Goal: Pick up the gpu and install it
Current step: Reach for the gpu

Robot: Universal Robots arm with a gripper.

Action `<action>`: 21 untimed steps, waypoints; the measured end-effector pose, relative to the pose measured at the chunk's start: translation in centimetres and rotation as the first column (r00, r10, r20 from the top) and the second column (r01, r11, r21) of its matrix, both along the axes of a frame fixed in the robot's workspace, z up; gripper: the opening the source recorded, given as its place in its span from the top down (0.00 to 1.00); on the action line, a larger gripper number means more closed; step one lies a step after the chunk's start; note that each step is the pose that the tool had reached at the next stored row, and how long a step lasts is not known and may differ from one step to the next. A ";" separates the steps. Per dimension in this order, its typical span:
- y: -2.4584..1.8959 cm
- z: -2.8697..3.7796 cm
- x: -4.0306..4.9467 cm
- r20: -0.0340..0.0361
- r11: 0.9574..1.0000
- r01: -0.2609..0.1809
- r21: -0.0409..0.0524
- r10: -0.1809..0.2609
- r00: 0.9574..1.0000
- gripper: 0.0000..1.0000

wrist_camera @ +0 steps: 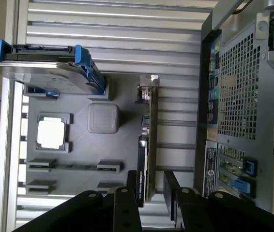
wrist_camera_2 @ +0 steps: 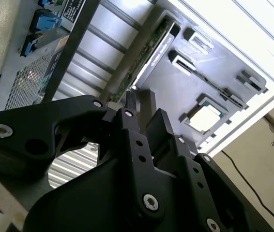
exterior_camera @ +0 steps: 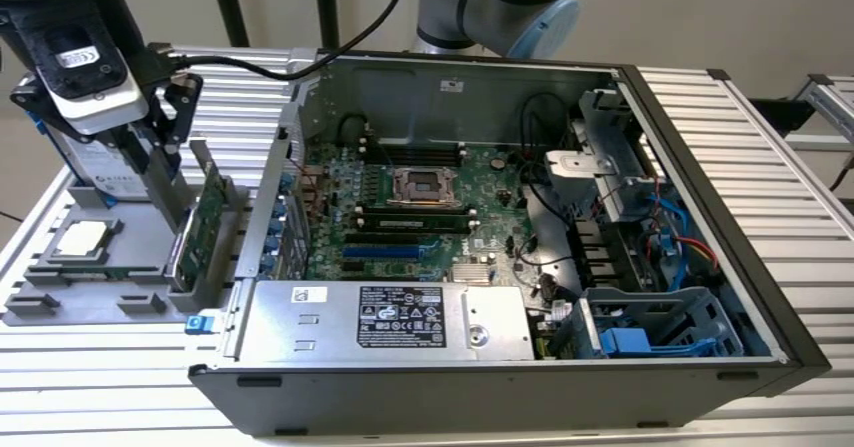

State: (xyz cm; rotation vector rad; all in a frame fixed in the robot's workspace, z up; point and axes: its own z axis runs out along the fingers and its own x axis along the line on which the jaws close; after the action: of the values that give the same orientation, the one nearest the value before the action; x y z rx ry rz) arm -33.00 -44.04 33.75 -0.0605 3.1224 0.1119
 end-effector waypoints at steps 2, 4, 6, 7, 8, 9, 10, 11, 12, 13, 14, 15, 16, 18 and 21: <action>0.00 -0.09 0.00 0.000 1.000 -0.001 0.000 0.001 1.000 0.00; 0.00 -0.17 0.00 0.000 1.000 -0.002 0.000 0.002 1.000 0.00; 0.00 -0.25 0.00 0.000 1.000 -0.003 0.000 0.003 1.000 0.00; 0.00 -0.29 0.00 0.000 1.000 -0.004 0.000 0.004 1.000 0.00; 0.00 -0.33 0.00 0.000 1.000 -0.004 0.000 0.004 1.000 0.00; 0.00 -0.38 0.00 0.000 1.000 -0.005 0.000 0.005 1.000 0.00; 0.00 -0.42 0.00 0.000 1.000 -0.005 0.000 0.005 1.000 0.00; 0.00 -0.47 0.00 0.000 1.000 -0.006 0.000 0.006 1.000 0.00; 0.00 -0.51 0.00 0.000 1.000 -0.006 0.000 0.006 1.000 0.00; 0.00 -0.55 0.00 0.000 1.000 -0.007 0.000 0.007 1.000 0.00; 0.00 -0.59 0.00 0.000 1.000 -0.007 0.000 0.007 1.000 0.00; 0.00 -0.64 0.00 0.000 1.000 -0.008 0.000 0.008 1.000 0.00; 0.00 -0.68 0.00 0.000 1.000 -0.009 0.000 0.009 1.000 0.00; 0.00 -0.77 0.00 0.000 1.000 -0.010 0.000 0.010 1.000 0.00; 0.00 -0.93 0.00 -0.001 1.000 -0.011 0.000 0.011 1.000 0.00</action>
State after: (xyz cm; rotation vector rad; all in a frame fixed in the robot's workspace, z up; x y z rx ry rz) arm -33.00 -44.04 32.82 -0.0782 3.1229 0.1122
